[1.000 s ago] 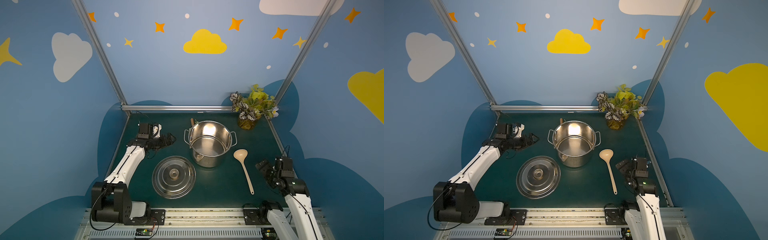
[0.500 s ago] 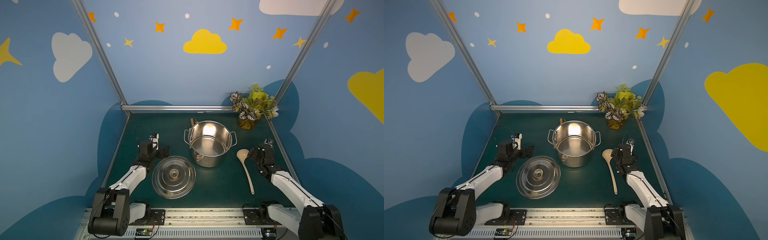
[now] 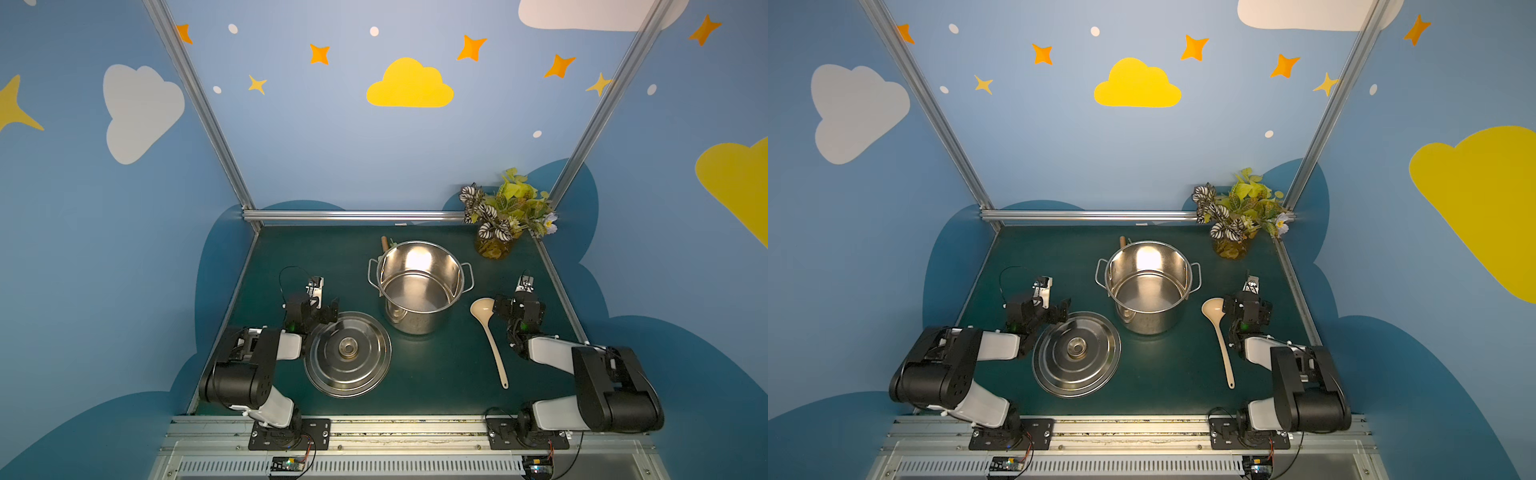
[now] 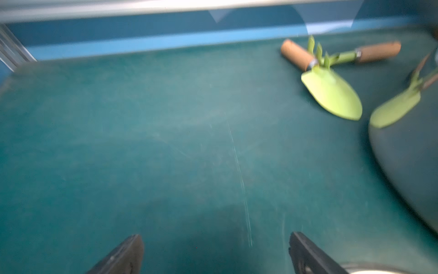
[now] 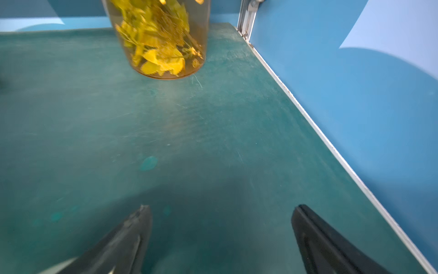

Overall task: Stir the soup with a spoon
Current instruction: Reset both arms

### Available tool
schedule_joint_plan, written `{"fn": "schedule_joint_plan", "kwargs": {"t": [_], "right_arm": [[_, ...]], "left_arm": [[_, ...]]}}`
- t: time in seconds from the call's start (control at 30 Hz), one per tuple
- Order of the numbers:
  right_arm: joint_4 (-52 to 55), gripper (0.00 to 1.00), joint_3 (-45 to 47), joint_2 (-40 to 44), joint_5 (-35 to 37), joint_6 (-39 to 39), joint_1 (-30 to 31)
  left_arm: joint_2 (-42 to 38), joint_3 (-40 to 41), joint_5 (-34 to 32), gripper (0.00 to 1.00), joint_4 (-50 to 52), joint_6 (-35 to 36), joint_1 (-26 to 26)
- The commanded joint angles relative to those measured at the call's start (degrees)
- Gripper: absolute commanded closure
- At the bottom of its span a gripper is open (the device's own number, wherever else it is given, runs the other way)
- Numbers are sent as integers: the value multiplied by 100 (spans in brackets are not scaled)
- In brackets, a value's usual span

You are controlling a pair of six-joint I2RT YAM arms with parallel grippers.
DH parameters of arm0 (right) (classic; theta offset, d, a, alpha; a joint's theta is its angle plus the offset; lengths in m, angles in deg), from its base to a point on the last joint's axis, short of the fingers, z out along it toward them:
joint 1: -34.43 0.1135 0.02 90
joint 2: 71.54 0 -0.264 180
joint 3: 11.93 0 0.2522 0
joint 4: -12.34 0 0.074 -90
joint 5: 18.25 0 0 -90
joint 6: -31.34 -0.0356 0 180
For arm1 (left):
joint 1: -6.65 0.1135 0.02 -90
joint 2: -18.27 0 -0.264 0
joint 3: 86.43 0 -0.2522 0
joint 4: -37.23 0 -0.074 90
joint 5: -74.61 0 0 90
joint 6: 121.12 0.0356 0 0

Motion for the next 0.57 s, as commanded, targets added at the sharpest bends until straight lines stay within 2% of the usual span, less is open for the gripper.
{"fn": "schedule_joint_plan", "kwargs": {"t": [0.0, 0.1, 0.53], "right_arm": [[-726, 2, -53, -147, -587, 37, -180], [-35, 2, -233, 39, -688, -125, -244], [9, 2, -258, 26, -661, -93, -204]], "left_arm": [[-18, 5, 183, 0, -712, 140, 31], [-2, 35, 202, 0, -822, 187, 24], [46, 38, 45, 0, -898, 262, -83]]}}
